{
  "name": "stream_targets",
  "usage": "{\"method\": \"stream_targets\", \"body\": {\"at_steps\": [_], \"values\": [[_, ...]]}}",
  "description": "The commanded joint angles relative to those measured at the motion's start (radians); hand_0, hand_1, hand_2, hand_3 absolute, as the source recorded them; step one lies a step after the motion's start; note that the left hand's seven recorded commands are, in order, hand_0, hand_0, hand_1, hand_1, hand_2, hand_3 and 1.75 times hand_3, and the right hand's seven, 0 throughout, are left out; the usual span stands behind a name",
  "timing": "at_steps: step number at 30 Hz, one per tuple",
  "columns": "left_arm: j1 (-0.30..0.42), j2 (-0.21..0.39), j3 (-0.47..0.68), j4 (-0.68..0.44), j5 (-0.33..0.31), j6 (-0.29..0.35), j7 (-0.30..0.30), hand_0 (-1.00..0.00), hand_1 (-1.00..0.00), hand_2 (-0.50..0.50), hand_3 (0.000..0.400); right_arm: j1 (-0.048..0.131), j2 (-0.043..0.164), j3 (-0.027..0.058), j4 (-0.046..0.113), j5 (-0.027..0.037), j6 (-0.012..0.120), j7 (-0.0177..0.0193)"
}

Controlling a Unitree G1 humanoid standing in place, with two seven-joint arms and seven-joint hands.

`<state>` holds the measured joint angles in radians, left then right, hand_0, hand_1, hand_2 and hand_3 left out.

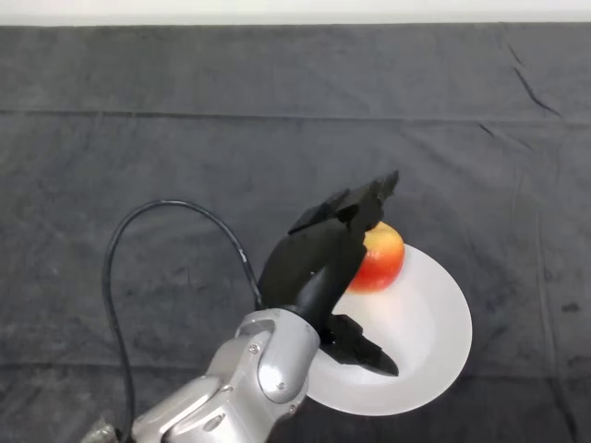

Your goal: Move the apple to the plate

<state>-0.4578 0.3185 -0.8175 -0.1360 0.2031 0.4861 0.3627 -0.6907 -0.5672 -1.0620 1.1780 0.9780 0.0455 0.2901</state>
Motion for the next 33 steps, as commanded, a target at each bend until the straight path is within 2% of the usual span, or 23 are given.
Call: {"method": "stream_targets", "body": {"at_steps": [1, 15, 33], "values": [[-0.043, 0.037, 0.023, -0.021, -0.007, 0.001, -0.012, 0.00, 0.00, 0.00, 0.000, -0.015, -0.025, -0.0011, 0.003, 0.0206, -0.009, 0.0024], [0.020, 0.088, 0.220, -0.098, -0.008, -0.068, 0.047, 0.00, 0.00, 0.00, 0.000, -0.015, -0.024, -0.0007, 0.002, 0.0203, -0.009, 0.0020], [0.218, 0.147, 0.580, -0.325, -0.023, -0.132, 0.150, 0.00, 0.00, 0.00, 0.000, -0.014, -0.023, 0.0002, -0.002, 0.0196, -0.009, 0.0005]]}}
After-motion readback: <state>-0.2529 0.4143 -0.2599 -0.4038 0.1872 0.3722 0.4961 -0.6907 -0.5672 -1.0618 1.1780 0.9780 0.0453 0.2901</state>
